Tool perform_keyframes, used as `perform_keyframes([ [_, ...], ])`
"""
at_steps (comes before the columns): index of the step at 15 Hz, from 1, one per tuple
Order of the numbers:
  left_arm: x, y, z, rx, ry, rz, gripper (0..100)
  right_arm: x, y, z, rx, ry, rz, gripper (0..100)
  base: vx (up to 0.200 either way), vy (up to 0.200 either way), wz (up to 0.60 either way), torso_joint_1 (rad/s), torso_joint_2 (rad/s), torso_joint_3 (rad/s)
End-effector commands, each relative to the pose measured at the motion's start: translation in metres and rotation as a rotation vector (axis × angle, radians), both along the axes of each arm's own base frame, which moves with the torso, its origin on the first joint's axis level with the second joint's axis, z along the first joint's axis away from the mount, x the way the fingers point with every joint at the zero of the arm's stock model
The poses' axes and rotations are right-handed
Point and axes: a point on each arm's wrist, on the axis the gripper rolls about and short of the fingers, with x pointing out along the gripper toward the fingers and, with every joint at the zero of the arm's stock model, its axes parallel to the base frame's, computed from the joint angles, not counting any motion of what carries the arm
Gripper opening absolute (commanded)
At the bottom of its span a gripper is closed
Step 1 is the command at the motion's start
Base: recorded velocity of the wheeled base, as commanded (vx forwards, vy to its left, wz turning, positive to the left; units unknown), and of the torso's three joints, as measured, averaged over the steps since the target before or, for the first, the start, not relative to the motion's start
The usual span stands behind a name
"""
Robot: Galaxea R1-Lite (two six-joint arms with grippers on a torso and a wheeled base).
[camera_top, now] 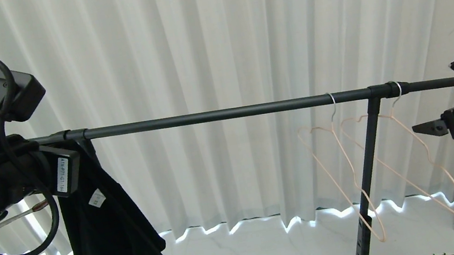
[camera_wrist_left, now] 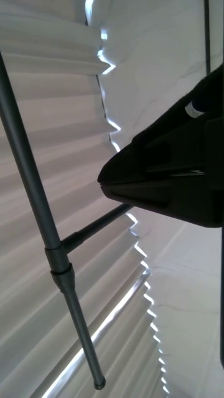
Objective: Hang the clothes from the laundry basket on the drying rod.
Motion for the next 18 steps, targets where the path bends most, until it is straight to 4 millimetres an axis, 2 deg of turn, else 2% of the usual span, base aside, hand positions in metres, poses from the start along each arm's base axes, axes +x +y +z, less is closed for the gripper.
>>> perform_keyframes([
  [1, 0.0, 0.0, 0.0, 0.0, -0.001, 0.0, 0, 0.023, 0.002, -0.037, 0.008, 0.118, 0.018, 100, 0.0, 0.0, 0.0, 0.0, 0.0, 0.0],
  [9, -0.001, 0.0, 0.001, -0.001, -0.004, -0.002, 0, 0.035, -0.001, -0.061, 0.066, 0.177, -0.015, 100, 0.0, 0.0, 0.0, 0.0, 0.0, 0.0],
  [18, -0.007, 0.002, 0.004, -0.006, -0.02, -0.002, 0, 0.038, -0.001, -0.074, 0.065, 0.195, -0.016, 100, 0.0, 0.0, 0.0, 0.0, 0.0, 0.0],
])
